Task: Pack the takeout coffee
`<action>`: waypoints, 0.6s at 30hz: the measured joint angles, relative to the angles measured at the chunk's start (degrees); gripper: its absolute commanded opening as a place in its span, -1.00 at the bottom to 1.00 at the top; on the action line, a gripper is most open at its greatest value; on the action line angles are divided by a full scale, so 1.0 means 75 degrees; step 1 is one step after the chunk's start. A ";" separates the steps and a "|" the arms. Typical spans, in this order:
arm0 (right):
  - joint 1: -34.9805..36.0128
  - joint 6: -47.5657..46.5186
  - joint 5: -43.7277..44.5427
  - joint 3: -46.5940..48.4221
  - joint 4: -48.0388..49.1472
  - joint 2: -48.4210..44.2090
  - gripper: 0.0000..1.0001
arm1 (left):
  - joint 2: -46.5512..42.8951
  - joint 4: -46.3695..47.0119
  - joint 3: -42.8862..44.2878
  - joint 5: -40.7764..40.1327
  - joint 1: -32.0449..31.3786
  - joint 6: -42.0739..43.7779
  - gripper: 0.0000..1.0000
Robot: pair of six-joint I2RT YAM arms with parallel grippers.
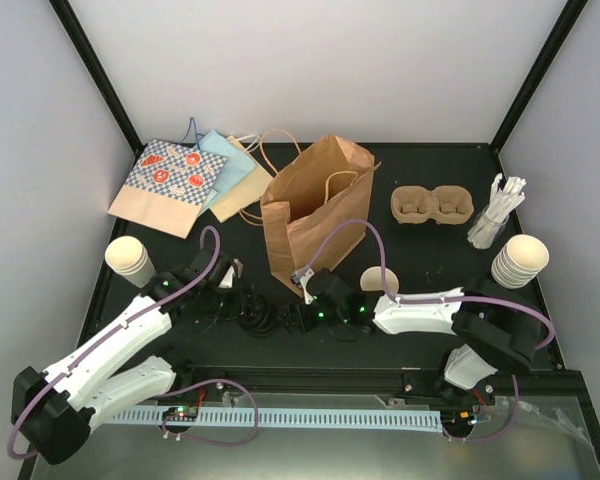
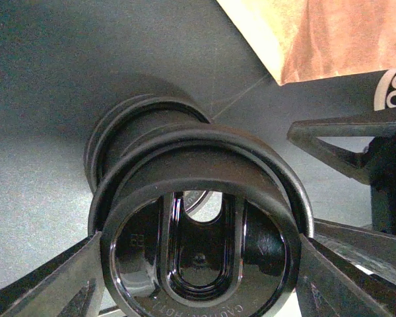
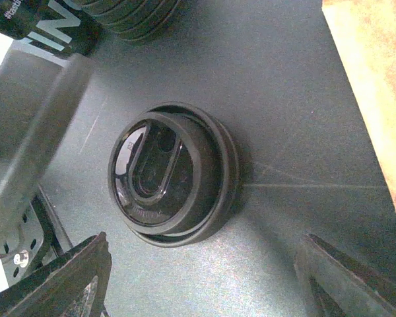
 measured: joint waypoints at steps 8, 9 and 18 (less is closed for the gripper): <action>0.0000 -0.0140 0.0064 -0.0035 -0.0224 -0.0434 0.59 | 0.0254 0.0029 -0.0105 -0.0530 0.0000 0.0172 0.28; 0.0000 -0.0221 0.0082 -0.0035 -0.0326 -0.0597 0.60 | 0.0245 -0.0009 -0.0090 -0.0618 0.0000 0.0207 0.28; 0.0003 -0.1040 0.0749 0.0245 -0.1810 -0.2209 0.65 | 0.0137 -0.0050 0.0038 -0.0938 -0.0259 0.0391 0.27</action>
